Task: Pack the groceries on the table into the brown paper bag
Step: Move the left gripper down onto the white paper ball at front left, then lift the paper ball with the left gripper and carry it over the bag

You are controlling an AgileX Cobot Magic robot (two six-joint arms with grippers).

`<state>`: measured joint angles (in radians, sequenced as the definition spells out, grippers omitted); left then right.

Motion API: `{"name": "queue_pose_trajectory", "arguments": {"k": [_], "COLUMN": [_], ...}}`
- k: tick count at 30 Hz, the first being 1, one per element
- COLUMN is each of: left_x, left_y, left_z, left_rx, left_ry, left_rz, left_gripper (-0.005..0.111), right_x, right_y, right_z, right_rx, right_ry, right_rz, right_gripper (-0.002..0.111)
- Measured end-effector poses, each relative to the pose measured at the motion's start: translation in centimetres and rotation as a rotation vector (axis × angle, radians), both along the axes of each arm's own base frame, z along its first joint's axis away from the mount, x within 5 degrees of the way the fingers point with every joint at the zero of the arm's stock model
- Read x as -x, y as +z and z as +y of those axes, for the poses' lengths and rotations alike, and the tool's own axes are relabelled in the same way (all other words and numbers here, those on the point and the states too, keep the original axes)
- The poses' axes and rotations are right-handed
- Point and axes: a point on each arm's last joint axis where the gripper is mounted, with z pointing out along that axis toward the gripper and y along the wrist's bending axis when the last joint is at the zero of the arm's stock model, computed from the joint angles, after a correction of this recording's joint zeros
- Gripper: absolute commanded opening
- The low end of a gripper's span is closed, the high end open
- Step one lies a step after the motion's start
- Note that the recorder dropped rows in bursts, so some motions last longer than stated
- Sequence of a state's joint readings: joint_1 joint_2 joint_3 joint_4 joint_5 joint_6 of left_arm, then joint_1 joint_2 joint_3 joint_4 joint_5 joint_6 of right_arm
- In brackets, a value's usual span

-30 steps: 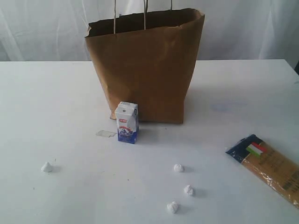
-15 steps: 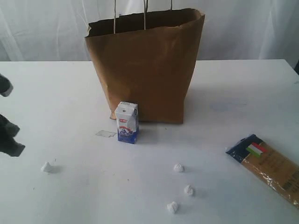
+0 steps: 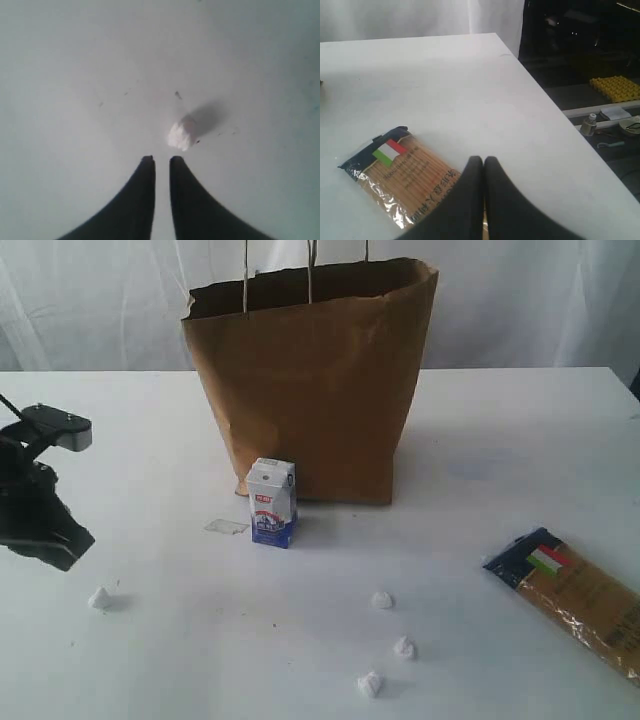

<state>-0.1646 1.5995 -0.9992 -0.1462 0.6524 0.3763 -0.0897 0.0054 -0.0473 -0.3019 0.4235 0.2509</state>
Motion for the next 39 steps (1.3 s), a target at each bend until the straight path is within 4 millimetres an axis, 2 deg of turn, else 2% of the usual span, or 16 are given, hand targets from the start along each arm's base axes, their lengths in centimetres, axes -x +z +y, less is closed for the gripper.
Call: {"name": "queue_pose_trajectory", "arguments": {"k": [2,4,11,19,27,29,30,35,36,39], "left_x": [0.1,0.2,0.6,0.6,0.4,0.3,0.2,0.1,0.1,0.1], "left_y": [-1.0,-1.7,-3.7,-4.3,-5.5,-5.8,-5.8,-5.9,-5.9,-5.9], "left_z": [-0.7,-1.2,-1.3,-1.1,-1.0,-1.0,-0.9,-0.9,-0.9,-0.9], "left_rx": [0.067,0.116,0.131,0.103,0.080,0.077,0.076,0.075,0.075,0.076], "left_ry": [-0.057,-0.121,-0.170,-0.192,-0.204,-0.201,-0.200,-0.171,-0.171,-0.167], "left_rz": [-0.010,-0.029,-0.050,-0.051,-0.022,-0.020,-0.023,-0.028,-0.028,-0.027], "left_gripper": [0.051,0.057,0.057,0.052,0.052,0.047,0.041,0.003,0.000,0.000], "right_x": [0.0,0.0,0.0,0.0,0.0,0.0,0.0,0.0,0.0,0.0], "right_y": [0.0,0.0,0.0,0.0,0.0,0.0,0.0,0.0,0.0,0.0], "right_z": [0.0,0.0,0.0,0.0,0.0,0.0,0.0,0.0,0.0,0.0], "right_rx": [0.000,0.000,0.000,0.000,0.000,0.000,0.000,0.000,0.000,0.000], "right_ry": [0.000,0.000,0.000,0.000,0.000,0.000,0.000,0.000,0.000,0.000], "right_rz": [0.000,0.000,0.000,0.000,0.000,0.000,0.000,0.000,0.000,0.000], "right_gripper": [0.000,0.000,0.000,0.000,0.000,0.000,0.000,0.000,0.000,0.000]}}
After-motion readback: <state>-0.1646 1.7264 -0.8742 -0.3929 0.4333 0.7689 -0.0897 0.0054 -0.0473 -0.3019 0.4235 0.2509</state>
